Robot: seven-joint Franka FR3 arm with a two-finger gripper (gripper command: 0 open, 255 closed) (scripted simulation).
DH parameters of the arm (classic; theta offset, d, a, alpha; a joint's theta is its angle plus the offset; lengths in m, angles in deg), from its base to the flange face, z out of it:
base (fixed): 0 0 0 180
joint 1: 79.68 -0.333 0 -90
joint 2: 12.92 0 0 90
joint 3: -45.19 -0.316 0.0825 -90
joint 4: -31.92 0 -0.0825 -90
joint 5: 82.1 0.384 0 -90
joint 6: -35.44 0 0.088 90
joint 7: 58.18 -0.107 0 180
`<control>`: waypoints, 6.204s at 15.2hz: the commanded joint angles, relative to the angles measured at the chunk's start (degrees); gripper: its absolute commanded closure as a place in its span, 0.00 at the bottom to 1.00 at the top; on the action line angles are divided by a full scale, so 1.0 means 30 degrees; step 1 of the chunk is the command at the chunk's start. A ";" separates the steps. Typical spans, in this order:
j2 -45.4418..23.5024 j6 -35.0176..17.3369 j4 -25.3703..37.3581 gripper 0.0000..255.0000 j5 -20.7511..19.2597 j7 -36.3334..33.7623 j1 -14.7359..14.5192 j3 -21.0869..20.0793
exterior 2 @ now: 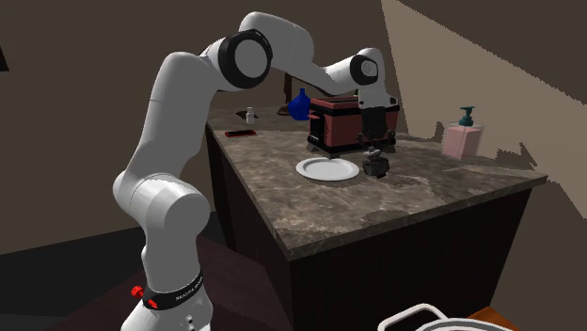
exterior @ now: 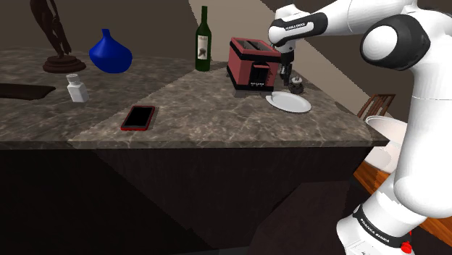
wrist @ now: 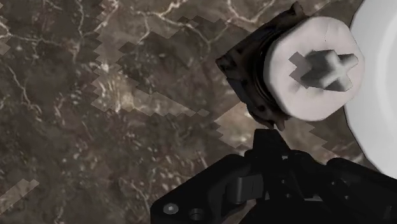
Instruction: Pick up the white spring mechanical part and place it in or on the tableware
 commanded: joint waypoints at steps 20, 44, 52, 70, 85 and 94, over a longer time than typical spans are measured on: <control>0.6248 -0.7427 -0.9125 0.00 -0.3194 -0.0043 -0.0803 0.0261; 0.6846 -0.4596 -0.6781 1.00 -0.2937 0.0778 -0.0915 0.0167; 0.8434 -0.3228 -0.7358 1.00 -0.3461 -0.0333 -0.1626 -0.0483; 1.1432 -0.4211 -1.2706 1.00 -0.4460 -0.4740 -0.3038 -0.2472; 1.1131 -0.5165 -1.3387 0.00 -0.4582 -0.4997 -0.2966 -0.2387; 1.1731 -0.2865 -1.1829 0.00 -0.4246 -0.4946 -0.3336 -0.2936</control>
